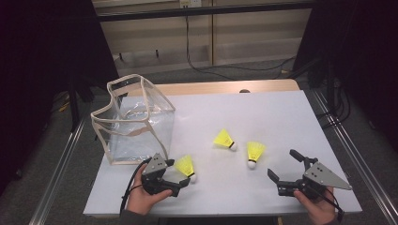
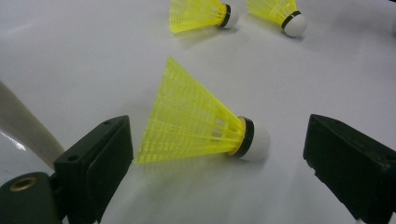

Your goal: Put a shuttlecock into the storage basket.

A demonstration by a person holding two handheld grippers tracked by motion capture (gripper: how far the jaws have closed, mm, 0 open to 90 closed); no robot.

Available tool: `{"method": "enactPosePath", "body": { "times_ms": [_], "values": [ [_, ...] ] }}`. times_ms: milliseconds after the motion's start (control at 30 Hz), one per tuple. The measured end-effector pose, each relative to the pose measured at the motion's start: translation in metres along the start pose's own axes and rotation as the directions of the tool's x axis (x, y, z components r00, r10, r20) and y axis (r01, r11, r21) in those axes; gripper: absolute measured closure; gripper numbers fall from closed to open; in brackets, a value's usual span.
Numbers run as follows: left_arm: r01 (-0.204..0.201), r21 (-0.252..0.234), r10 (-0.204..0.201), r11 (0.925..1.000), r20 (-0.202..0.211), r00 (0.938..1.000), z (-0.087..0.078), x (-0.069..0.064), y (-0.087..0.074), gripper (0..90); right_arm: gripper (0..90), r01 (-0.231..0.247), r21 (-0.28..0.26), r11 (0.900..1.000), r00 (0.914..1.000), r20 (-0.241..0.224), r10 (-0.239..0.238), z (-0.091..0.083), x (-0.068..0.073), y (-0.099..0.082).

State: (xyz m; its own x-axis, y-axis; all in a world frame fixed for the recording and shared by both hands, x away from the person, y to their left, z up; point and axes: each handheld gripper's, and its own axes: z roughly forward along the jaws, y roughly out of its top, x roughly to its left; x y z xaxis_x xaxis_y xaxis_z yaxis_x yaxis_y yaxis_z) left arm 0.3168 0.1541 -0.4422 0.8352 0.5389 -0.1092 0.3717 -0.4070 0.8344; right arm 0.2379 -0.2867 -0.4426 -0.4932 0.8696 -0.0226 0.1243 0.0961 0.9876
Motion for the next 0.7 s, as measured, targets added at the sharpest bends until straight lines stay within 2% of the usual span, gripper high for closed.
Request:
{"method": "enactPosePath", "body": {
  "times_ms": [200,433,700],
  "values": [
    [-0.003,0.001,0.003,1.0,0.0,1.0,0.004,0.002,0.003,8.4,0.4,0.0,-0.001,1.0,1.0,0.0,0.0,0.0,-0.001,0.0],
    [0.016,-0.015,-0.016,0.9997,0.011,0.9998,0.006,0.005,0.006,9.1,0.4,0.001,-0.003,1.0,1.0,0.0,-0.001,0.0,-0.001,0.0],
    [0.021,-0.002,-0.021,0.9998,0.023,0.9995,0.009,0.007,0.011,10.1,0.4,0.001,-0.002,1.0,1.0,0.001,-0.001,-0.001,-0.002,0.0]
  ]
}}
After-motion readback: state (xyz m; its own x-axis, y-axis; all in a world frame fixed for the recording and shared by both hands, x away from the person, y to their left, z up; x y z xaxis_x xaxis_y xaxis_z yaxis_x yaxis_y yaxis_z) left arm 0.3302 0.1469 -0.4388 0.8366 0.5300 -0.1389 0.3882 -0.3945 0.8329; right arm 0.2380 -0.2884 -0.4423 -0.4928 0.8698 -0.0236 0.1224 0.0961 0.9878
